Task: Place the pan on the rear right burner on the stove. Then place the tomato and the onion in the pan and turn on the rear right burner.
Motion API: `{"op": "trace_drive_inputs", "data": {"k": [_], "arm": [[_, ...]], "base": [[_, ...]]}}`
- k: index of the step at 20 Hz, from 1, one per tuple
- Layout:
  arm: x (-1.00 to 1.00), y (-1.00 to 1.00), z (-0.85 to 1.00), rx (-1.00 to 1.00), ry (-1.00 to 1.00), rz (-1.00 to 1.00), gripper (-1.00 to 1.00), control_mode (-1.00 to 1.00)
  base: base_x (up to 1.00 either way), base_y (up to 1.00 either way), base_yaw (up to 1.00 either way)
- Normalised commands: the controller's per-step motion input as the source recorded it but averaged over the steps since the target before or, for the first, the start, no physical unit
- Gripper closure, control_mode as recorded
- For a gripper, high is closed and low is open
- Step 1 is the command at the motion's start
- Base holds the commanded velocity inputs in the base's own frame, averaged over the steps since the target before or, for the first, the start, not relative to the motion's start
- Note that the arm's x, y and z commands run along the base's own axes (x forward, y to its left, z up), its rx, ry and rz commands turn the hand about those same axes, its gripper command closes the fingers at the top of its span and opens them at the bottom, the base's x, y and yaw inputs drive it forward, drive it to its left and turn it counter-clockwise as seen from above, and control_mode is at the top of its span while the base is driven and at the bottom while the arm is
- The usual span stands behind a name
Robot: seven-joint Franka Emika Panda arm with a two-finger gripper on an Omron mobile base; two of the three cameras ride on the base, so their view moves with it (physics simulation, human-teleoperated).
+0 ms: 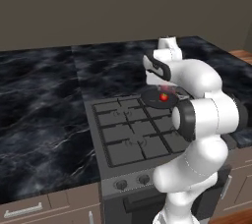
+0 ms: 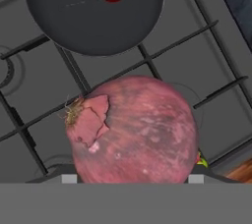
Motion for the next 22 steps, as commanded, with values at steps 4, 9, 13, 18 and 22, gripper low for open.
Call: {"op": "trace_drive_inputs", "data": {"k": [4, 9, 13, 18, 22], "arm": [[0.01, -0.06, -0.24, 0.0, -0.01, 0.0, 1.0, -1.0], [0.18, -0.03, -0.16, 0.0, -0.03, 0.0, 1.0, -1.0], [0.35, 0.0, -0.11, 0.0, -0.04, 0.0, 1.0, -1.0], [0.31, -0.04, -0.16, 0.0, -0.02, 0.0, 1.0, -1.0], [0.18, -0.03, -0.21, 0.0, 0.0, 0.0, 1.0, -1.0]], "base": [[0.0, 0.0, 0.0], [0.0, 0.0, 0.0], [0.0, 0.0, 0.0], [0.0, 0.0, 0.0], [0.0, 0.0, 0.0]]}}
